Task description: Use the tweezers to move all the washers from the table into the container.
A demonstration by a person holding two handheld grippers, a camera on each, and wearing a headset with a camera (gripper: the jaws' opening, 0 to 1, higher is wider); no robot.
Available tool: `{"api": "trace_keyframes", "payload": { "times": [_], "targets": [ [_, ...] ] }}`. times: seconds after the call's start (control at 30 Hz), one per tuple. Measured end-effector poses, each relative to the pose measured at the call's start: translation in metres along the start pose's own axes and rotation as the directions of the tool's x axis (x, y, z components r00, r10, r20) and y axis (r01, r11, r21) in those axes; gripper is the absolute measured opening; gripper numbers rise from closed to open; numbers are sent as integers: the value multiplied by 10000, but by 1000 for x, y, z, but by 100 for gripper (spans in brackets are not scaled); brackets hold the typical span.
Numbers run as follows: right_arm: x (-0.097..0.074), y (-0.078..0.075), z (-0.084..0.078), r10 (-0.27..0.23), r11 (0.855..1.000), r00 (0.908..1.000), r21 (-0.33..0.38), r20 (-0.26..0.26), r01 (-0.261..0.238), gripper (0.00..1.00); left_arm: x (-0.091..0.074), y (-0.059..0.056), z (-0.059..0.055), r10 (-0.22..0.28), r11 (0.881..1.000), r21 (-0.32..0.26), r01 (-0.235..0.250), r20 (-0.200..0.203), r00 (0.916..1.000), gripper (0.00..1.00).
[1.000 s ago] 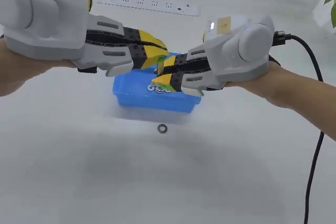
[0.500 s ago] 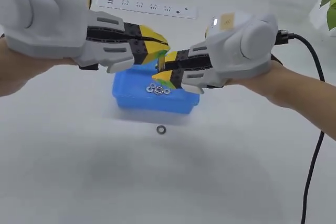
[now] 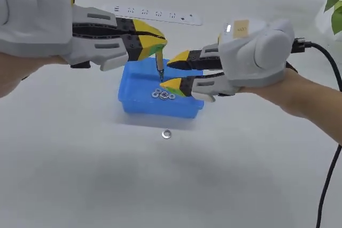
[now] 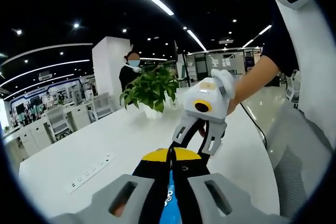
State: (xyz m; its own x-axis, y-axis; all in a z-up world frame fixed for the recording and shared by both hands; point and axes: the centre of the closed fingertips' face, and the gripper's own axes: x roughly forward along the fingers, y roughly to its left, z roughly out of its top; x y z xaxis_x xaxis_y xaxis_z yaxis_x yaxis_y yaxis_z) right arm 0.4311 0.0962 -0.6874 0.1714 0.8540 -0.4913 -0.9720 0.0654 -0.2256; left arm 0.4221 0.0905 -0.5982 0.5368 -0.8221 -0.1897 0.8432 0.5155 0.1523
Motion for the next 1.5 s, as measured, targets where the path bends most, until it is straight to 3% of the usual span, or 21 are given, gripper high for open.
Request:
{"api": "trace_keyframes", "payload": {
  "times": [0.03, 0.1, 0.33, 0.37, 0.43, 0.57, 0.83, 1.0, 1.17, 1.5],
  "targets": [
    [-2, -3, 0, -376, 9990, 9992, 262, 168, 371, 28, 0, 0, -2, 21, 10000, -24, -21, 7, 10000, 4],
    [-6, -3, 1, -575, 9970, 9976, 532, 389, 554, 31, 1, -5, 1, 26, 10000, 49, -26, -26, 10000, 4],
    [-24, 15, 0, -824, 9945, 9932, 710, 823, 766, 41, -3, -19, -4, -37, 9999, 107, 38, -125, 9999, 4],
    [-27, 19, -2, -865, 9941, 9930, 725, 807, 807, 44, -2, -29, 0, -28, 10000, 80, 29, -127, 9999, 4],
    [-30, 26, -9, -919, 9932, 9932, 786, 712, 863, 51, -6, -34, -2, -104, 9999, -34, 103, -163, 9998, 4],
    [-41, 41, -18, -878, 9929, 9945, 855, 575, 827, 64, -15, -37, -6, -7, 9999, -164, 4, -160, 9999, 4],
    [-59, 70, -43, -800, 9854, 9965, 1525, 250, 753, 72, -21, -46, -12, -82, 9997, -246, 79, -122, 9999, 4],
    [-66, 80, -57, -674, 9831, 9977, 1704, -60, 674, 77, -19, -49, -20, -72, 9984, -556, 72, -7, 10000, 4],
    [-71, 86, -67, -625, 9808, 9977, 1835, -261, 662, 83, -12, -61, -25, -366, 9975, -612, 362, -53, 9993, 4],
    [-73, 100, -72, -451, 9812, 9979, 1855, -465, 530, 99, -1, -71, -41, -485, 9958, -790, 463, -260, 9985, 4]
  ]
}}
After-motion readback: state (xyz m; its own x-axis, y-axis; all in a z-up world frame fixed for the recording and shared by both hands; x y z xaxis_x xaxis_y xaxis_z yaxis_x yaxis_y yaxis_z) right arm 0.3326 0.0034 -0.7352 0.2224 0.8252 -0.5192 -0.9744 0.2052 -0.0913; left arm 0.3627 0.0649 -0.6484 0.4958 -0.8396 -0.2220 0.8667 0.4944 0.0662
